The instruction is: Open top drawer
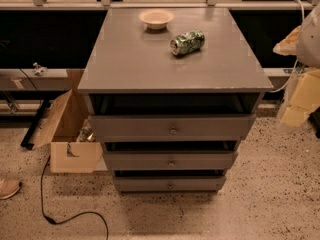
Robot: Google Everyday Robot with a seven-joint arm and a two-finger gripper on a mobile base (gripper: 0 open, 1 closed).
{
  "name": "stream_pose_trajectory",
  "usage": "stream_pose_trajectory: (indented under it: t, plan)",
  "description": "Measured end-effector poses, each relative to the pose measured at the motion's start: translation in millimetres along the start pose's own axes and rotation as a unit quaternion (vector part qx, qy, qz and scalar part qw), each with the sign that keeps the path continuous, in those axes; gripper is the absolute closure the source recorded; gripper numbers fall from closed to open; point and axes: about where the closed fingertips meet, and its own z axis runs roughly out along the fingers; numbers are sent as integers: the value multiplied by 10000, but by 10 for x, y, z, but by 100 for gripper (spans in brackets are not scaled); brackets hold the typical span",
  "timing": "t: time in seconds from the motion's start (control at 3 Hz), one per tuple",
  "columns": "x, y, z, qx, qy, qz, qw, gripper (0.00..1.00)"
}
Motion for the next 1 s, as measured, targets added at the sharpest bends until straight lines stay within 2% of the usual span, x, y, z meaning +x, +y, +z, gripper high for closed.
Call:
stream_pose_trajectory:
  t: [0.33, 0.67, 1.0]
  plan:
    - [0, 0, 0, 0, 0, 0, 10000, 0]
    - [24, 49, 261, -99, -216, -4, 9997, 0]
    - [48, 196, 967, -401, -630, -81, 9972, 0]
